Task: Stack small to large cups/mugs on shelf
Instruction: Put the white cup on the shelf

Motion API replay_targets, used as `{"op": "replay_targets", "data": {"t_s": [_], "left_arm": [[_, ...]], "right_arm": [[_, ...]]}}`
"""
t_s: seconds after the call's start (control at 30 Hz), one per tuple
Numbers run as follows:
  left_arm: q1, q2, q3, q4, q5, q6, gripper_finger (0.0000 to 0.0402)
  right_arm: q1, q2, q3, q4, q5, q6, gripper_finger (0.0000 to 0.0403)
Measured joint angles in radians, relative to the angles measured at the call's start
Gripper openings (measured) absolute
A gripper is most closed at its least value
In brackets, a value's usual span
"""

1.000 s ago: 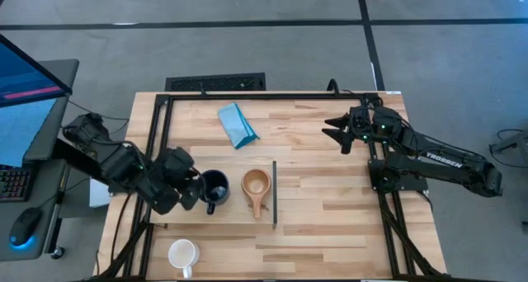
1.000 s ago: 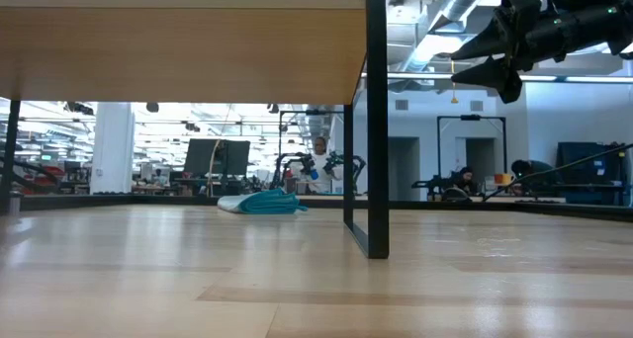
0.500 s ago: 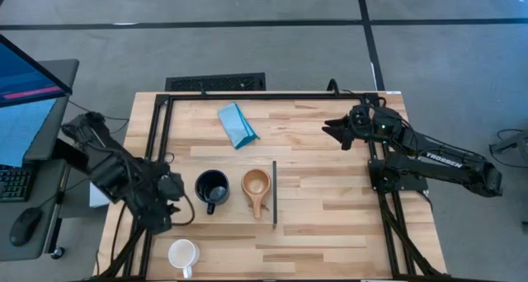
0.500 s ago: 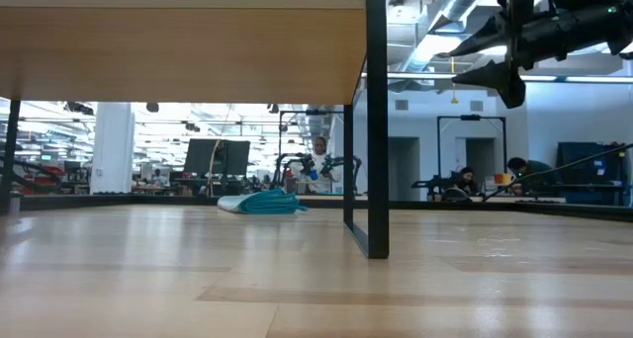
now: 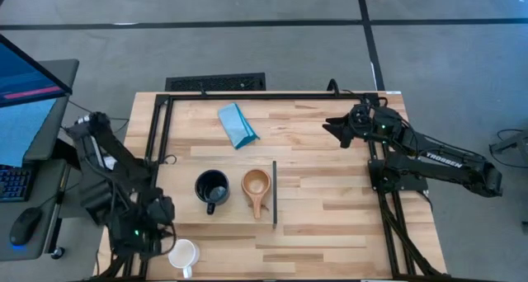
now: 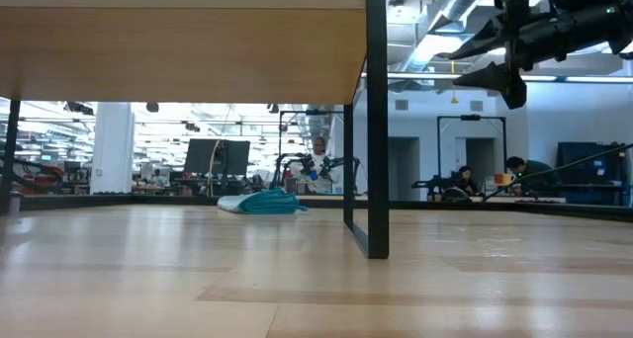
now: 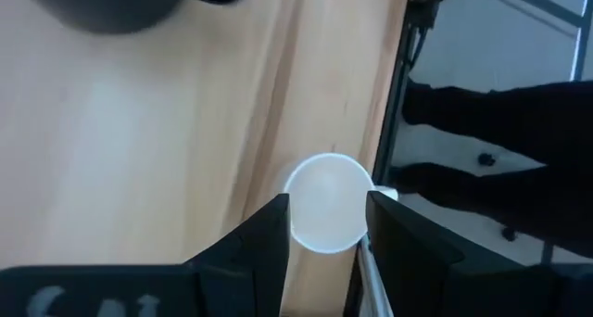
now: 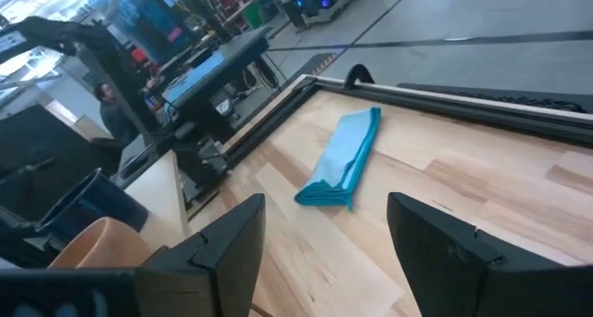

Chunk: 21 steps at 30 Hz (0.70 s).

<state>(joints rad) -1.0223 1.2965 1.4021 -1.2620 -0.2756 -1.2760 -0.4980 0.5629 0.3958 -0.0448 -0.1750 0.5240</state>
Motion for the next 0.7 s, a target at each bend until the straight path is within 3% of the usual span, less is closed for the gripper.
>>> {"op": "replay_targets", "data": {"t_s": [0.17, 0.37, 0.7], "left_arm": [[-0.035, 0.105, -0.001, 0.035, 0.003, 0.046, 0.0135], [-0.035, 0.234, -0.002, 0.036, 0.089, 0.06, 0.0135], [-0.032, 0.329, -0.002, 0.035, 0.132, 0.019, 0.0135]], "right_arm": [[0.0, 0.0, 0.0, -0.008, 0.0, 0.0, 0.0249], [0.0, 0.0, 0.0, -0.007, -0.001, 0.0, 0.0249], [0.0, 0.0, 0.0, -0.007, -0.007, 0.0, 0.0249]]}}
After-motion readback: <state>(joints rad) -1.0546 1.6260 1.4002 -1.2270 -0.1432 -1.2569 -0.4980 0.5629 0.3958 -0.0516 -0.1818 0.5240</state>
